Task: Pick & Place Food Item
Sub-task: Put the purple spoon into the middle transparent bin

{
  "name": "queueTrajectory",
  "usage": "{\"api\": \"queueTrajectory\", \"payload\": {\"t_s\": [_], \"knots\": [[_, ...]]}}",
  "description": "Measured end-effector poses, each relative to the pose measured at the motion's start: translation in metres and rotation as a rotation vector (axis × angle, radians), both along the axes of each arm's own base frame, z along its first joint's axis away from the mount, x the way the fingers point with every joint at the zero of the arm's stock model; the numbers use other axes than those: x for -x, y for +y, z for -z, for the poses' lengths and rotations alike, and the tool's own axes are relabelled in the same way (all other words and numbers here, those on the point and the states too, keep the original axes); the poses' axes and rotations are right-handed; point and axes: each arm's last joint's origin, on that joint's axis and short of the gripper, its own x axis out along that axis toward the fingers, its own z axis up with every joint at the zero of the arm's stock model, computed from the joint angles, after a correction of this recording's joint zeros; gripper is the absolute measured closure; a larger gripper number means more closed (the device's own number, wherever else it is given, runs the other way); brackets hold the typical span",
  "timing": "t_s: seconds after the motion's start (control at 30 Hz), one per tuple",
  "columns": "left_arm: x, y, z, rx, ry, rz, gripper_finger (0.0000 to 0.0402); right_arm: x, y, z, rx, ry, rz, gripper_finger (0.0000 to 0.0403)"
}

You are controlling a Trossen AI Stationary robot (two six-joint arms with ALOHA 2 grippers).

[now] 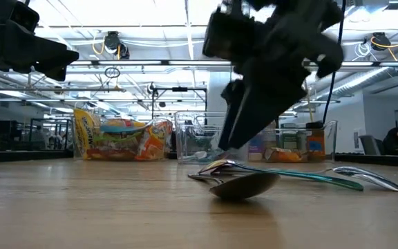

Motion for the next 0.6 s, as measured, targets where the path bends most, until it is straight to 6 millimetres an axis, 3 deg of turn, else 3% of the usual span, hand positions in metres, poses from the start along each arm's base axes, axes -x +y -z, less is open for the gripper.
{"api": "queueTrajectory", "payload": {"t_s": [0.1,0.27,0.6], "knots": [[0.000,0.000,0.000,0.000,0.000,0.000,0.0249,0.003,0.005,-0.006,0.016,-0.019,-0.014,0.0206],[0.000,0.000,0.000,0.000,0.001,0.001,0.0249,0.004,0.006,-0.005,0.123,-0.048,0.103,0.0206],[0.000,0.000,0.000,0.000,0.000,0.000,0.0249,-0.001,0.005,0.018,0.169,-0.006,0.123,0.0206]]}}
